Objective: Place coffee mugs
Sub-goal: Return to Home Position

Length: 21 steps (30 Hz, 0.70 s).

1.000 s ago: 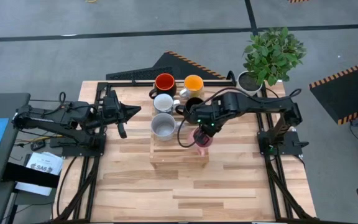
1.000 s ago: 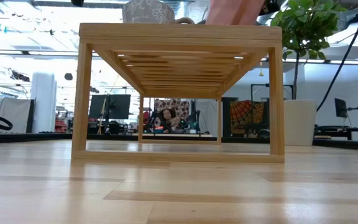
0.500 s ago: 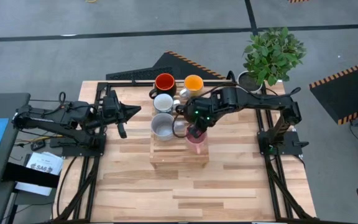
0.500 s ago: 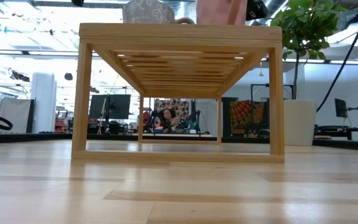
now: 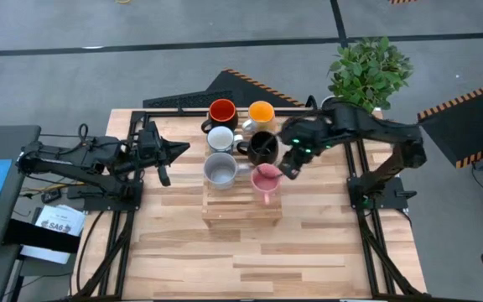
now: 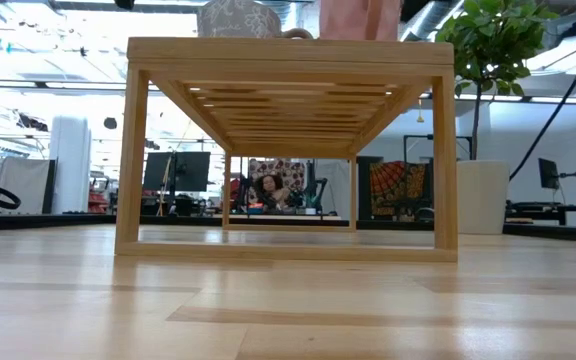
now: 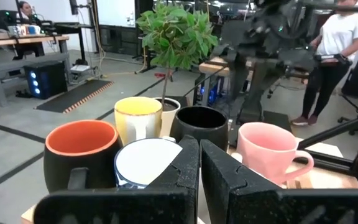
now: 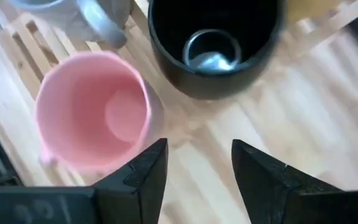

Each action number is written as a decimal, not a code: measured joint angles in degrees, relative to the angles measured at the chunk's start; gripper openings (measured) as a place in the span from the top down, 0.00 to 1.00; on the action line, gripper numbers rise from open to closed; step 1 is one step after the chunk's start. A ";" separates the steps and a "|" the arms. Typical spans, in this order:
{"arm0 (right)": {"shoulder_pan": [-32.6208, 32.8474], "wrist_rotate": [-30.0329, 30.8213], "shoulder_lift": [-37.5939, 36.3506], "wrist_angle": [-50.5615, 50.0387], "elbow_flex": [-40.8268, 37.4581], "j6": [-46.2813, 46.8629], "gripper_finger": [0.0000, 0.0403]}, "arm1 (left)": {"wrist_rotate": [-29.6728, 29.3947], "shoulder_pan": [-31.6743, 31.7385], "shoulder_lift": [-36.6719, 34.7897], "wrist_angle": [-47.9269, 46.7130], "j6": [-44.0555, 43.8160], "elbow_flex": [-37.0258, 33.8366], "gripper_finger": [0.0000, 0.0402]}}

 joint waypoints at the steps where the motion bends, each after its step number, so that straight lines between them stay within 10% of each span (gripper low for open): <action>1: 0.68 1.34 -0.84 -0.45 -0.01 -0.90 0.50 | 0.05 0.00 0.02 0.02 -0.02 0.00 1.00; 10: 8.37 11.74 -13.81 3.67 -9.72 -1.07 0.64 | 1.06 0.01 0.11 1.86 -0.46 0.00 1.00; 21: 10.51 13.53 -33.54 36.46 -37.61 -1.56 0.96 | 4.63 0.01 0.11 4.96 -0.09 0.00 1.00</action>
